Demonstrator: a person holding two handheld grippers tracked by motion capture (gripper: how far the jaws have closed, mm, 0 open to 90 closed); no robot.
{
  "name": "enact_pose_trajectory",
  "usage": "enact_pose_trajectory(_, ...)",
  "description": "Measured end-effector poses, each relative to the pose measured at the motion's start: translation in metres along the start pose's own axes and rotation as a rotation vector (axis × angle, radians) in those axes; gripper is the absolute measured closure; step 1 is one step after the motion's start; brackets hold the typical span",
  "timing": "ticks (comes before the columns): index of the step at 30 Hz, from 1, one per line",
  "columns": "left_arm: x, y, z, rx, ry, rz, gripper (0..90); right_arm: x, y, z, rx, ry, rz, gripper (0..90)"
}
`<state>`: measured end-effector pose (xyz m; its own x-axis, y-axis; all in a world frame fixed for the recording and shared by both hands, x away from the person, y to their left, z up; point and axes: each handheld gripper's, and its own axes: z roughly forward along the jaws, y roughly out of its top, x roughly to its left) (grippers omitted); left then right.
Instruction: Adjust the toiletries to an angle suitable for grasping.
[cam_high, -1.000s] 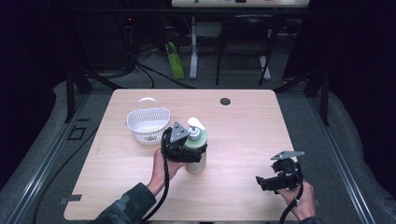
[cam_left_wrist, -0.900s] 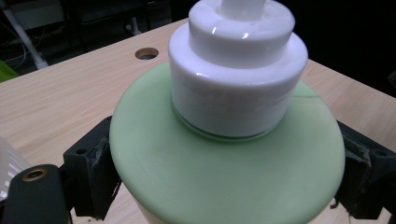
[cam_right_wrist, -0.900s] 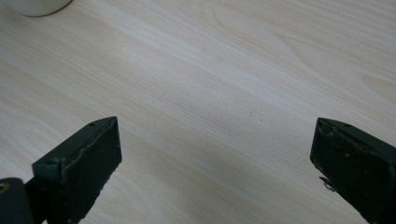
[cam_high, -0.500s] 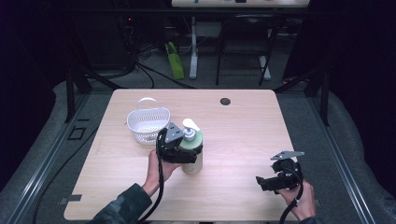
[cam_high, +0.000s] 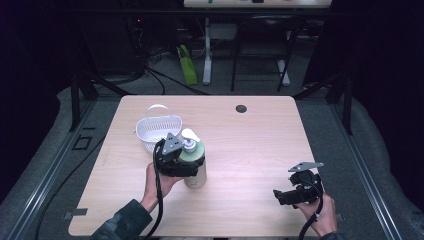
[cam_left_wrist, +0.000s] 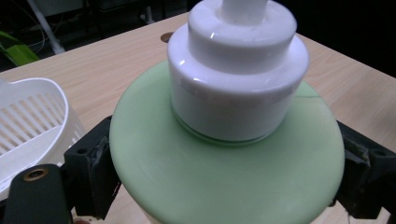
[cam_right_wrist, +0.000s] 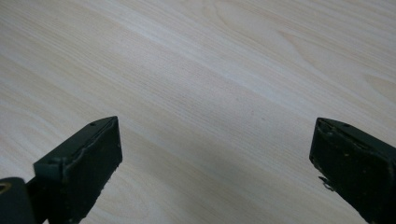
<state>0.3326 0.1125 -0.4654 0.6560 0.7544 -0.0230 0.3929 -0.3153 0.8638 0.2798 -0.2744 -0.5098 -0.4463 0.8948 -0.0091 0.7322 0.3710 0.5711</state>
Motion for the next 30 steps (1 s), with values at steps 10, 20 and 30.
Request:
enact_pose_trajectory(10,0.008,-0.004,-0.010,0.014,0.017,-0.010,12.1,0.001,0.000,0.000,0.003,0.003,-0.007,2.2)
enact_pose_trajectory(20,0.014,-0.008,-0.019,0.019,0.043,-0.027,12.1,0.002,0.000,0.001,0.003,0.000,-0.011,2.3)
enact_pose_trajectory(30,0.023,-0.013,-0.028,0.022,0.072,-0.043,12.0,0.003,0.001,0.001,0.006,-0.001,-0.018,2.4)
